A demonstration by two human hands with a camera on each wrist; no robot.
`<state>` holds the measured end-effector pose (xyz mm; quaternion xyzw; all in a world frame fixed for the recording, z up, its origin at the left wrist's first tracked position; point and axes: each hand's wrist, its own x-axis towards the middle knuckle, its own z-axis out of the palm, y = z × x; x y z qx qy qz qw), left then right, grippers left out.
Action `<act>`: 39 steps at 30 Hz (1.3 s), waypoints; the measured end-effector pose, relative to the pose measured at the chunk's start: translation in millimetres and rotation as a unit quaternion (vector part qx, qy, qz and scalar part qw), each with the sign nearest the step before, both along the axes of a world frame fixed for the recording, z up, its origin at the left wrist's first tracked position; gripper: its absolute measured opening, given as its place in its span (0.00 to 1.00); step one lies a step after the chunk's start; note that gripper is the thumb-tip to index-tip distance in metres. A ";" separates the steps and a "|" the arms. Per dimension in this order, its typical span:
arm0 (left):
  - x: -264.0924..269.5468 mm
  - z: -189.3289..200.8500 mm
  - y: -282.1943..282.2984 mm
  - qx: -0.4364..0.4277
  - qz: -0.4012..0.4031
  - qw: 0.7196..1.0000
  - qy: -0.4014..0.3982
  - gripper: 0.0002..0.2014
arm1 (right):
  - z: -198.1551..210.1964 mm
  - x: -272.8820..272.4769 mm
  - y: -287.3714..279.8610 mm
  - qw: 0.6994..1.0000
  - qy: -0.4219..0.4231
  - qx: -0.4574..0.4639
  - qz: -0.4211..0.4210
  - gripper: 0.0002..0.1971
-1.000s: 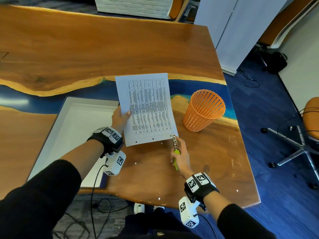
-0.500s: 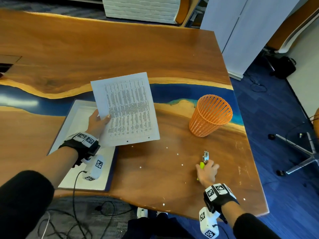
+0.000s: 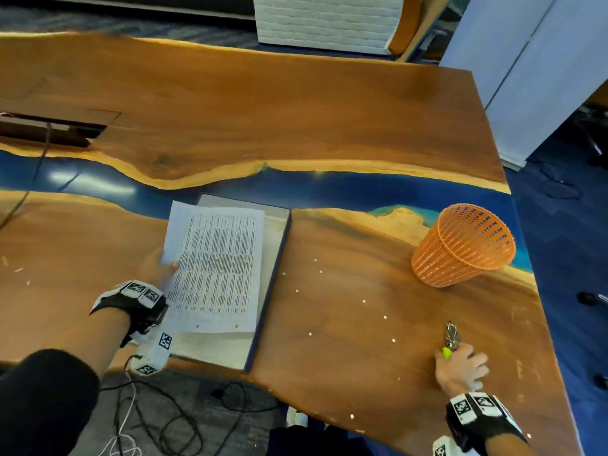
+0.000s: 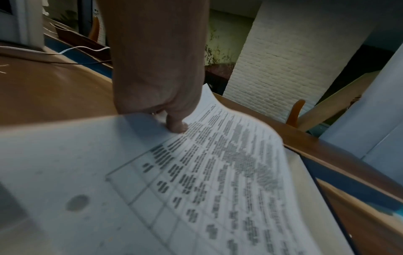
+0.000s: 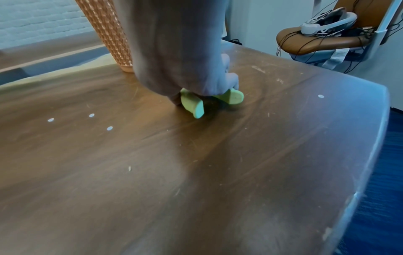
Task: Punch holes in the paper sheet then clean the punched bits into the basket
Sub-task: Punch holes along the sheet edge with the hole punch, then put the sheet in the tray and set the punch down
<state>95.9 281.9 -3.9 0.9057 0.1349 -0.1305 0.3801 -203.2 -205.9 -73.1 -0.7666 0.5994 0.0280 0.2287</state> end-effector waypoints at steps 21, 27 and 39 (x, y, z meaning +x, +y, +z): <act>-23.2 18.4 -153.3 0.196 -0.232 0.927 -0.220 0.24 | 15.2 -41.8 -21.7 0.994 -0.044 -0.045 0.086 0.13; -97.3 7.8 -292.4 0.148 -0.569 0.785 -0.193 0.29 | 18.8 -91.6 -43.3 0.994 -0.052 -0.076 0.059 0.12; -210.8 -33.0 -400.2 0.291 -0.730 0.616 -0.060 0.63 | 14.0 -180.1 -62.5 0.988 -0.142 -0.028 -0.055 0.13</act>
